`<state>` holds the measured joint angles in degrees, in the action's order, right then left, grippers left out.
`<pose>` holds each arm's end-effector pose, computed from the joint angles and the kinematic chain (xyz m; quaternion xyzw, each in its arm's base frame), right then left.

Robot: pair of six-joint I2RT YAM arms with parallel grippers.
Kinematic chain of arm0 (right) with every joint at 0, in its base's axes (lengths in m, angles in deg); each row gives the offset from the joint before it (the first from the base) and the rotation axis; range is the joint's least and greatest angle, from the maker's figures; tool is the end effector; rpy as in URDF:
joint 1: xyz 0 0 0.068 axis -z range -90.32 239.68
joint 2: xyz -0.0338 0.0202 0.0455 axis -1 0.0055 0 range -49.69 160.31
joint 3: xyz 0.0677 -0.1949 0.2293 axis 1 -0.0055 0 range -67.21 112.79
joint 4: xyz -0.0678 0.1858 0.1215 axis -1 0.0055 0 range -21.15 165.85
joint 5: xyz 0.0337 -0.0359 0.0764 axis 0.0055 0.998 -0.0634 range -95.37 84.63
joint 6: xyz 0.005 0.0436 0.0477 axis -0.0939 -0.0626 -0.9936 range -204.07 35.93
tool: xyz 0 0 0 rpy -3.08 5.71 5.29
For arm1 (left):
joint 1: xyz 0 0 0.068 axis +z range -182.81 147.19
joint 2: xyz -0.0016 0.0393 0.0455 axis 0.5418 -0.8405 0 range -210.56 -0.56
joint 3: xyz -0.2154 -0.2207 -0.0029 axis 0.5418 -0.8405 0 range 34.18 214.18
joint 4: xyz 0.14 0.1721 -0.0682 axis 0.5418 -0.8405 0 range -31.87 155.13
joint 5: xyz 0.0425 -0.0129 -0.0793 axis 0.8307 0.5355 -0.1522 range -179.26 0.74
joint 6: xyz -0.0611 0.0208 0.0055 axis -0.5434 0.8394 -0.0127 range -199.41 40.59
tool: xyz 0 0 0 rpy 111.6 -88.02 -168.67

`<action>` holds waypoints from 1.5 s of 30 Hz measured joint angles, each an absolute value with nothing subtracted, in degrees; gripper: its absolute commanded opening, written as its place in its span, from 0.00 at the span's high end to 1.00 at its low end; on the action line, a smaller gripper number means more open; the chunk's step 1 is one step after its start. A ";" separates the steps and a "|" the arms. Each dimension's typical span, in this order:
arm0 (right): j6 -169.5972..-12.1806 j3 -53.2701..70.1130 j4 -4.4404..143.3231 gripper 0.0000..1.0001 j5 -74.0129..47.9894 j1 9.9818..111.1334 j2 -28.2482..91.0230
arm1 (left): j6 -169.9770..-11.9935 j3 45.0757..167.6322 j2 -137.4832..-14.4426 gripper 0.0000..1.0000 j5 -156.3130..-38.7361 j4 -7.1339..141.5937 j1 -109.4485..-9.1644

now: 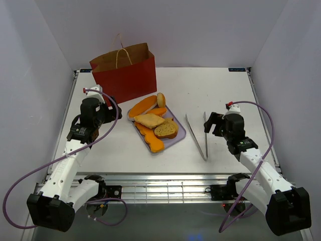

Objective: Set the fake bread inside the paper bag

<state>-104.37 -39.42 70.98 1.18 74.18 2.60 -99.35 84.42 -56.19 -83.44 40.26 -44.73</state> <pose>0.1617 0.0389 0.2618 0.0655 0.8476 0.1150 0.5139 0.1730 -0.0313 0.3387 -0.0858 0.8622 -0.0942 0.4904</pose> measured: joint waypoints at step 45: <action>-93.68 -32.67 83.35 0.10 7.27 58.00 17.94 | -99.37 84.40 -53.40 0.02 -83.31 40.29 -46.26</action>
